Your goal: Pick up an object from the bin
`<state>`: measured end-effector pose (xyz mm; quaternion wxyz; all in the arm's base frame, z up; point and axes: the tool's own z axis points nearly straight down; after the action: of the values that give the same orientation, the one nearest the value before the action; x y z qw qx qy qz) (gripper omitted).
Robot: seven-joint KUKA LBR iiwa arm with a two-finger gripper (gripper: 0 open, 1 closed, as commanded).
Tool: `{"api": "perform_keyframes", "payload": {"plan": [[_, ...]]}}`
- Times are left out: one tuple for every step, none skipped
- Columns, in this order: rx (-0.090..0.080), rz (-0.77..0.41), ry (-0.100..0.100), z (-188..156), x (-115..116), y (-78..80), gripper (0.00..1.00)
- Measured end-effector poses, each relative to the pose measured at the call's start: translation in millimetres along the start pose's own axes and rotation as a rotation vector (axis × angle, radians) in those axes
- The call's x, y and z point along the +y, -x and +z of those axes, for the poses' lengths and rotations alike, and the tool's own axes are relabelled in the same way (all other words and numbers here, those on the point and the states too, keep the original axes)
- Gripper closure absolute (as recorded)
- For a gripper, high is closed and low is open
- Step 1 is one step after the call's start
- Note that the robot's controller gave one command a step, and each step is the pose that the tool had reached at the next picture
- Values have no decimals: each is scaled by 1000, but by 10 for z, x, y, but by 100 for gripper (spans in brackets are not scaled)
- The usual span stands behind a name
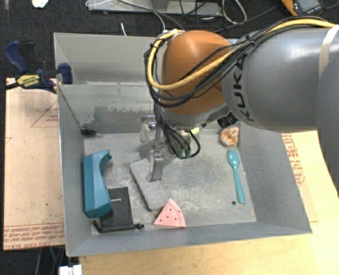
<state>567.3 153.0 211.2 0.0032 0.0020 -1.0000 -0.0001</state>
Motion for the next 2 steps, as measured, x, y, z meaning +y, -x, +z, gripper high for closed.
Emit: {"api": "perform_keyframes", "payload": {"plan": [[-8, 3, 1, -51, -10, 14, 0], [-10, -123, 1, 645, -321, 205, 0]]}}
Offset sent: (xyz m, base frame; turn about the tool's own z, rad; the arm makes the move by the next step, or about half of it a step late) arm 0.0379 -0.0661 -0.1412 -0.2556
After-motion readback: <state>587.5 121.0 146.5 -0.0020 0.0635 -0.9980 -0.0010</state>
